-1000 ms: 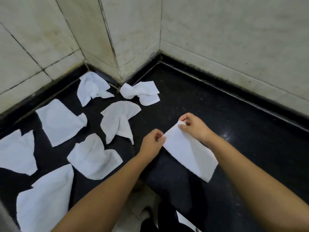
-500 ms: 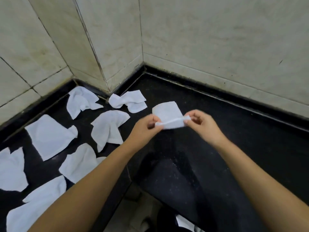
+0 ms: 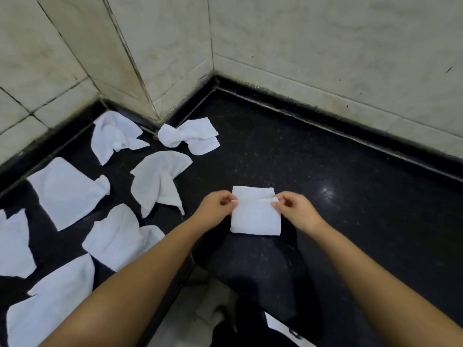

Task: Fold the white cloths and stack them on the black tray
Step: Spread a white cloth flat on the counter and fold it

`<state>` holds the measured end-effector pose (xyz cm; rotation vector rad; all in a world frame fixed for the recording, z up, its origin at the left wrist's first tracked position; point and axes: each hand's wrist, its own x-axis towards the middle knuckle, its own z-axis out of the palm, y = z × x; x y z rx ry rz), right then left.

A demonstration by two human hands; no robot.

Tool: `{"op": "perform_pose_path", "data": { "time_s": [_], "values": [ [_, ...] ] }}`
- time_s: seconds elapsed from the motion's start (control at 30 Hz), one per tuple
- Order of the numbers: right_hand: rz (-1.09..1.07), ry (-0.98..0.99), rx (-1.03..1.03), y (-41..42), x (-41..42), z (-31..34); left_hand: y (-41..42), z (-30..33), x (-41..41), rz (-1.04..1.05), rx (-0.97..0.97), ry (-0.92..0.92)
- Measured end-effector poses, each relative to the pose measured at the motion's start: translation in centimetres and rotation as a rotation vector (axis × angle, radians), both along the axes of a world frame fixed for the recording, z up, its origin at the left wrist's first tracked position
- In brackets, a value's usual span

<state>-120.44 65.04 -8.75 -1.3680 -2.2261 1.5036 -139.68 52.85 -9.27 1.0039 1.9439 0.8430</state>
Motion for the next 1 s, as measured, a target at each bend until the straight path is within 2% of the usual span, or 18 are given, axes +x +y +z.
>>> {"op": "perform_pose_path", "data": {
  "time_s": [0.2,0.33,0.4,0.5,0.57,0.67,0.73,0.83,0.9,1.0],
  "values": [
    [-0.106,-0.137,0.042,2.8,-3.5,-1.0,4.4,-1.5,-0.8,0.063,-0.070,0.244],
    [-0.072,-0.231,0.143,2.7,-3.9,-2.0,5.1,-2.5,-0.6,0.024,-0.130,0.390],
    [-0.040,-0.282,0.232,2.5,-4.0,-2.1,5.0,-2.5,-0.4,0.041,-0.128,0.422],
    [-0.032,-0.363,0.274,2.3,-3.8,-1.8,4.5,-2.2,0.1,0.179,-0.118,0.404],
    [-0.036,-0.446,0.248,2.1,-3.6,-1.5,3.9,-1.9,0.8,0.224,-0.210,0.425],
    [-0.004,-0.588,0.235,1.0,-3.9,-1.2,3.2,-2.2,2.3,0.103,-0.420,0.563],
    [0.003,-0.640,0.260,0.2,-4.5,-1.4,3.1,-2.3,3.1,0.073,-0.458,0.603],
    [0.003,-0.692,0.260,-0.7,-5.4,-1.4,3.5,-1.9,3.4,0.099,-0.462,0.522],
    [-0.038,-0.657,0.203,-0.9,-5.5,-1.2,3.5,-1.4,3.4,0.142,-0.414,0.415],
    [-0.215,-0.389,0.022,-1.3,-4.5,-0.1,2.8,0.2,3.0,0.235,-0.209,0.143]
  ]
}}
